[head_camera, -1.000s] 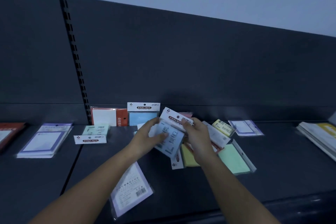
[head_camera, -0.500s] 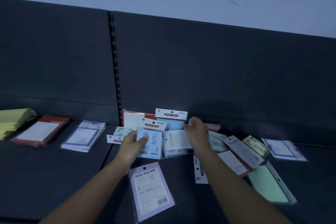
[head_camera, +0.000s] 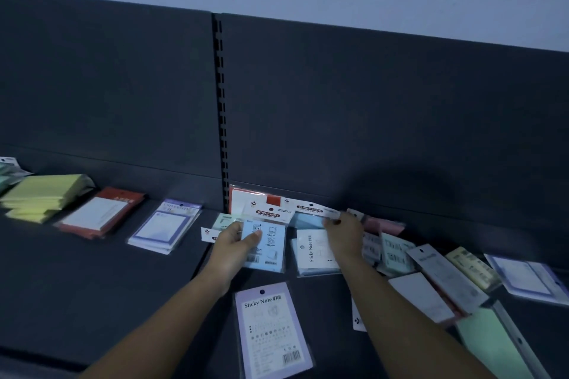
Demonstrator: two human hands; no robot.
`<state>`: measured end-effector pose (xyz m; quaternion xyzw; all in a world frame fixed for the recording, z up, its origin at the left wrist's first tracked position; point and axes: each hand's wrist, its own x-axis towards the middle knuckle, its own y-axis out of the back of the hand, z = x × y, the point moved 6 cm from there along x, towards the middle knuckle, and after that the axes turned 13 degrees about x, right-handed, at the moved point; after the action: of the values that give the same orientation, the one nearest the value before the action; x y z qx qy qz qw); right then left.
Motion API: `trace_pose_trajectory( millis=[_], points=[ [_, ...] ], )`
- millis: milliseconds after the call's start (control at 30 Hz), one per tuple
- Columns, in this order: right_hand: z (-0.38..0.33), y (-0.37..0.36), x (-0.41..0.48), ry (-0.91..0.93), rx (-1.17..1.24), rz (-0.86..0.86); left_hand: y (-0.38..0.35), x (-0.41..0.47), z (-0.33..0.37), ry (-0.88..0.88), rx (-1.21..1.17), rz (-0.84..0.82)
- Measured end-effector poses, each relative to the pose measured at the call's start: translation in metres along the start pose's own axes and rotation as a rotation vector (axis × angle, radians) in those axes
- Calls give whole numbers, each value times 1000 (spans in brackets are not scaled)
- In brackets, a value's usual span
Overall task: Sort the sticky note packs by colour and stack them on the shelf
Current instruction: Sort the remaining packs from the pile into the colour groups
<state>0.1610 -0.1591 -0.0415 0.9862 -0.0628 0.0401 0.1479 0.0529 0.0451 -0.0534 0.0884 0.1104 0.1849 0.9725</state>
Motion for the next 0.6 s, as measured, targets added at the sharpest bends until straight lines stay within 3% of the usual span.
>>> trace_pose_trajectory(
  millis=[133, 267, 400, 600],
  points=[
    [-32, 8, -6, 245, -32, 42, 2, 1, -2, 1, -17, 41],
    [-58, 14, -18, 310, 161, 69, 10, -1, -7, 20, -91, 139],
    [-58, 11, -28, 245, 446, 33, 17, -12, -14, 65, -137, 208],
    [-35, -27, -48, 65, 558, -61, 57, -43, -41, 180, -261, 381]
  ],
)
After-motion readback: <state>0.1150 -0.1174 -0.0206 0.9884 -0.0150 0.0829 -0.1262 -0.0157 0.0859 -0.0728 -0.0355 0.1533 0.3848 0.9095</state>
